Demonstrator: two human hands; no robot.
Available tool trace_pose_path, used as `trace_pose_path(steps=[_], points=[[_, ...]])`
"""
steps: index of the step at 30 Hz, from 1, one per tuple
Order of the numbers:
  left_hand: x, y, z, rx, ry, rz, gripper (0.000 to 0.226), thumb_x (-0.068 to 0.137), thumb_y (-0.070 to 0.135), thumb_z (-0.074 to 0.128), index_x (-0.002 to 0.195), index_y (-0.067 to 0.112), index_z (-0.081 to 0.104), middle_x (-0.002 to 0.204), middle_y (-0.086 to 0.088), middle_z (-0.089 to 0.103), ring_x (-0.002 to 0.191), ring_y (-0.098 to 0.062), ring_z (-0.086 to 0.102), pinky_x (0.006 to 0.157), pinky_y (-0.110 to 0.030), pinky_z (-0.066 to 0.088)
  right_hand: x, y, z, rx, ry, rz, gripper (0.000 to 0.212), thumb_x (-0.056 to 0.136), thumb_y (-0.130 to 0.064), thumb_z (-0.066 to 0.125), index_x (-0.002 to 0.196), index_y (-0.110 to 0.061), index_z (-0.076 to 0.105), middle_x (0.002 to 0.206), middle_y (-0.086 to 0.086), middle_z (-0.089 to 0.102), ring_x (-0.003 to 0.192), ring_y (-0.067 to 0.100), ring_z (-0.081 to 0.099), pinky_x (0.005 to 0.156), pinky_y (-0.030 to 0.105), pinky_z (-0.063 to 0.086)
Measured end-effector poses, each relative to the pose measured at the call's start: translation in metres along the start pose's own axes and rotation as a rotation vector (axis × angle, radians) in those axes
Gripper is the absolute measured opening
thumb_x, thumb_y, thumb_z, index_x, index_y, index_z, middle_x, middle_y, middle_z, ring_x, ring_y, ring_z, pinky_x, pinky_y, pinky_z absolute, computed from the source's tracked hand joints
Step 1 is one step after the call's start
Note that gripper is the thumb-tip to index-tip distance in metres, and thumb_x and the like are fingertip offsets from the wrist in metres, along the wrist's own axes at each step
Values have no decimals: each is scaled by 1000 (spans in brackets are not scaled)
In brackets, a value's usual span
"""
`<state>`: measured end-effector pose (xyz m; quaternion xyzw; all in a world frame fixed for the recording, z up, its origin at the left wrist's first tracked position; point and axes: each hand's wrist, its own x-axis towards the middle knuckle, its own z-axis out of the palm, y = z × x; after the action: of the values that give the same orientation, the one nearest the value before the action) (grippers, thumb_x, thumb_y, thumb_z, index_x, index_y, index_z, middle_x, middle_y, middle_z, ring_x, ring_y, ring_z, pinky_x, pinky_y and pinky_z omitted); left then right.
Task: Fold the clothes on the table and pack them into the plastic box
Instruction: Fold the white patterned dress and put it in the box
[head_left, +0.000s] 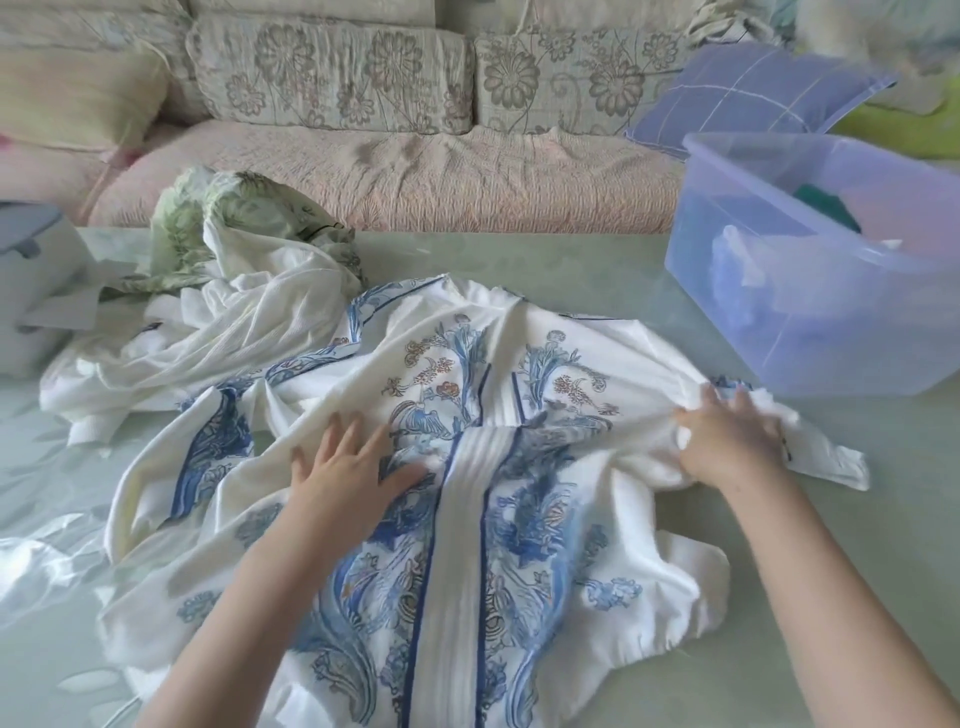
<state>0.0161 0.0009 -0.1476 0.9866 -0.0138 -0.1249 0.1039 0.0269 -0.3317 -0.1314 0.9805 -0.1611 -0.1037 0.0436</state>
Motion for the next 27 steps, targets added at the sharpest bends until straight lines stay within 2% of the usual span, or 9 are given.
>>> trace_pose_path(steps=[2, 4, 7, 9, 13, 16, 18, 22, 27], points=[[0, -2, -4, -120, -1, -14, 86, 78, 74, 17, 151, 30, 13, 159, 3, -2, 146, -17, -10, 116, -53, -2, 2, -1, 2, 27, 19, 49, 52, 94, -20, 46, 144, -27, 33, 160, 4, -1, 146, 31, -8, 116, 49, 11], [-3, -4, -10, -193, 24, 8, 84, 79, 74, 20, 150, 29, 22, 158, 1, 12, 146, -18, 12, 117, -51, 14, 1, -12, 1, 130, 41, -25, 59, 90, -21, 49, 146, -23, 31, 160, 5, -7, 145, 30, -14, 116, 47, 5], [-3, -10, -22, -251, 397, 47, 37, 98, 30, 40, 127, 15, 57, 129, -12, 58, 102, -24, 63, 93, -41, 50, -15, -41, -9, 412, 157, -349, 51, 90, -28, 53, 140, -25, 45, 157, 4, 21, 145, 19, 13, 114, 29, 10], [2, -19, -30, -271, 619, -17, 29, 95, 19, 50, 121, 11, 61, 119, -14, 63, 95, -29, 62, 86, -43, 51, -31, -55, -17, 627, 166, -514, 37, 94, -23, 56, 131, -26, 56, 139, -7, 45, 126, 7, 41, 105, 22, 26], [17, -42, -25, -231, 462, -149, 47, 93, 35, 55, 132, 11, 51, 128, -16, 55, 105, -33, 58, 85, -42, 47, -42, -51, -14, 637, 79, -498, 8, 84, -39, 65, 88, -33, 70, 89, -13, 66, 83, 7, 60, 84, 37, 49], [26, -40, -23, -210, 495, -119, 58, 89, 53, 52, 131, 13, 52, 119, -12, 64, 105, -32, 60, 88, -43, 48, -43, -41, -7, 601, 26, -373, 29, 77, -50, 69, 71, -23, 65, 70, -10, 63, 74, 12, 61, 75, 35, 48], [32, -33, -25, -179, 548, -109, 54, 88, 54, 55, 126, 16, 59, 109, -9, 69, 100, -31, 62, 87, -43, 49, -43, -39, -2, 576, 0, -343, 35, 73, -56, 70, 69, -23, 62, 70, -10, 62, 73, 11, 60, 73, 33, 46], [38, -23, -21, -246, 524, -193, 21, 86, 25, 61, 101, 15, 73, 85, -11, 69, 77, -31, 60, 64, -32, 49, -40, -40, 4, 546, -57, -365, 29, 66, -52, 76, 76, -29, 61, 78, -11, 61, 76, 7, 58, 79, 34, 50], [43, -40, -36, -362, 703, -389, 19, 88, 16, 46, 95, 10, 63, 82, -15, 64, 71, -31, 54, 61, -32, 39, -39, -36, 1, 450, -95, -390, 38, 66, -39, 83, 94, -28, 59, 98, -6, 51, 95, 11, 53, 90, 36, 46]])
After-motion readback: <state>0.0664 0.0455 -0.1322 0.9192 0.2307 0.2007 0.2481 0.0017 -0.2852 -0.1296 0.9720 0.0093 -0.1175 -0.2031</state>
